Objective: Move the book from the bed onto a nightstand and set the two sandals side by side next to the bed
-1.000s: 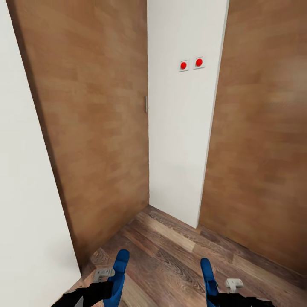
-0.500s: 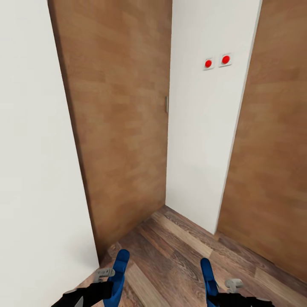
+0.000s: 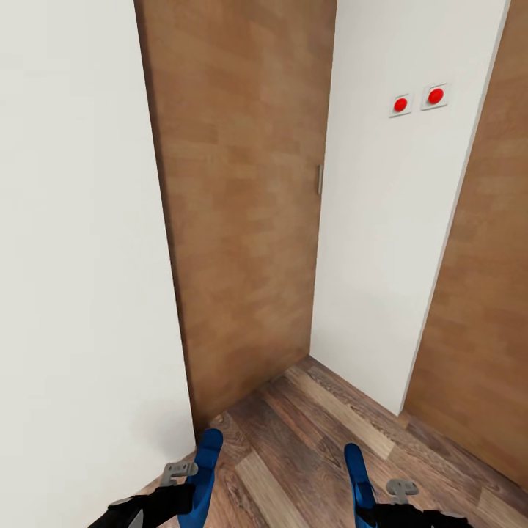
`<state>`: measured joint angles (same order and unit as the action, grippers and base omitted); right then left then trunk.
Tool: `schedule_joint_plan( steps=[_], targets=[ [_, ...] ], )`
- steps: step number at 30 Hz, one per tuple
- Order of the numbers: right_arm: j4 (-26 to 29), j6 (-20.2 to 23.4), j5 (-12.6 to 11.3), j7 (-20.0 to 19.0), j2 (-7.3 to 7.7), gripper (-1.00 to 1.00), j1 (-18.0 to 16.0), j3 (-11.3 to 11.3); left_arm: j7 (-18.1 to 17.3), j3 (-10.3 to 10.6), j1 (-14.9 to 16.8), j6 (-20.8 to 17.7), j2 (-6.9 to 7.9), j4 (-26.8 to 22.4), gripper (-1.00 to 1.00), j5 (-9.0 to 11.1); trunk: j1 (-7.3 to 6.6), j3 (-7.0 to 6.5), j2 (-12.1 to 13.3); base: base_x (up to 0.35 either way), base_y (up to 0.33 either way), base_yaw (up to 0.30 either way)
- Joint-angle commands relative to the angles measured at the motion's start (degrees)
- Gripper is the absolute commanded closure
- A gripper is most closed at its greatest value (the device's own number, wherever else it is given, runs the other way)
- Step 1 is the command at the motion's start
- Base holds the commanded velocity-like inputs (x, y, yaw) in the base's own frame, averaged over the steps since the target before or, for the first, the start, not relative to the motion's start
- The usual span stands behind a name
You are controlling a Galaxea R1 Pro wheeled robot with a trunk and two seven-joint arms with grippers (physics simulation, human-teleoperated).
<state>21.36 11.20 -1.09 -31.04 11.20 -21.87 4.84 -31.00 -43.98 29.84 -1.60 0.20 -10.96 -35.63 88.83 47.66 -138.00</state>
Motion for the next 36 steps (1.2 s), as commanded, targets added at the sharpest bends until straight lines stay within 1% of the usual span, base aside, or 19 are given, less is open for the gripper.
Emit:
schedule_joint_plan(
  steps=[1, 7, 12, 17, 36],
  targets=[
    [0.09, 0.57, -0.14, -0.33, -0.03, 1.00, -0.01, 0.43, -0.31, -0.49, 0.04, -0.16, -0.02, -0.06, 1.00, -0.40, -0.01, 0.06, -0.03, 0.000, 0.000, 0.063],
    [0.09, 0.58, -0.14, -0.34, -0.03, 1.00, 0.01, 0.43, -0.33, -0.49, 0.04, -0.19, -0.02, -0.05, 1.00, -0.40, -0.01, 0.06, -0.03, -0.011, 0.000, 0.014],
    [0.07, 0.58, -0.14, -0.34, -0.03, 1.00, 0.00, 0.43, -0.36, -0.49, 0.04, -0.17, -0.02, -0.06, 1.00, -0.40, -0.01, 0.06, -0.03, -0.208, 0.000, 0.001],
    [0.08, 0.57, -0.14, -0.37, -0.03, 1.00, -0.01, 0.43, -0.35, -0.49, 0.04, -0.16, -0.02, -0.06, 1.00, -0.40, -0.01, 0.06, -0.03, -0.053, 0.000, 0.055],
    [0.09, 0.58, -0.14, -0.34, -0.03, 1.00, -0.01, 0.43, -0.38, -0.49, 0.04, -0.16, -0.02, -0.03, 1.00, -0.40, -0.01, 0.06, -0.03, -0.002, 0.000, 0.276]
  ],
)
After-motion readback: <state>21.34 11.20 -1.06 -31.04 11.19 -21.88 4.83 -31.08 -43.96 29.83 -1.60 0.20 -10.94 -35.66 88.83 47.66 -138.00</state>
